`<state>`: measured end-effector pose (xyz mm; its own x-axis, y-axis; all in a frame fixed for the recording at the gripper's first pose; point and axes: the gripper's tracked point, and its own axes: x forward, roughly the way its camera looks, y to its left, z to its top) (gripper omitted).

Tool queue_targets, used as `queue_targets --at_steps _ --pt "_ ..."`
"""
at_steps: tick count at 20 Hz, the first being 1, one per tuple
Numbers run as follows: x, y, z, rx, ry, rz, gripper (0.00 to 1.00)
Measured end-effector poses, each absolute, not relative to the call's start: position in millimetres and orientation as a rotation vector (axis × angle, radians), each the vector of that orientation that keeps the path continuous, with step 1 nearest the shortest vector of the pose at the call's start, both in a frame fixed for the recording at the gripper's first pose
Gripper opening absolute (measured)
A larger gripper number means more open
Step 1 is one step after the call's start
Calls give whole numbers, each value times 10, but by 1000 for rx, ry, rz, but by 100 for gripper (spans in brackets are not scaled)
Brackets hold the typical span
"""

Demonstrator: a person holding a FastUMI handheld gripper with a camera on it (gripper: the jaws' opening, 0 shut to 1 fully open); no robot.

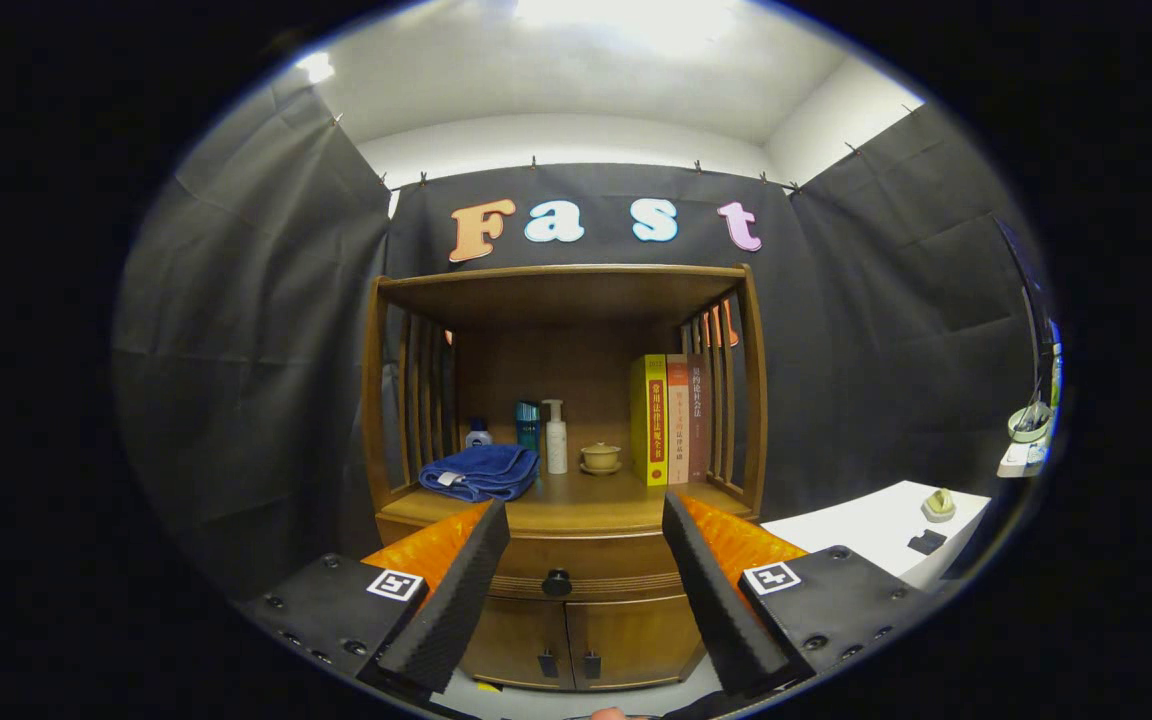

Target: Pull open the drawer, take out the items inside it, and place them on the countertop above the cabinet.

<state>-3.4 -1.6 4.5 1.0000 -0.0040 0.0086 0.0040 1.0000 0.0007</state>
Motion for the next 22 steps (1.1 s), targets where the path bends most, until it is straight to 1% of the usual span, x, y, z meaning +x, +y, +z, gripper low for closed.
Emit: queue_targets --at_steps 10,18,22 --pt "-28 -16 89 28 -38 7 100" --pt "237 6 -62 74 -36 -2 100" --pt "444 120 -151 63 -95 16 100"
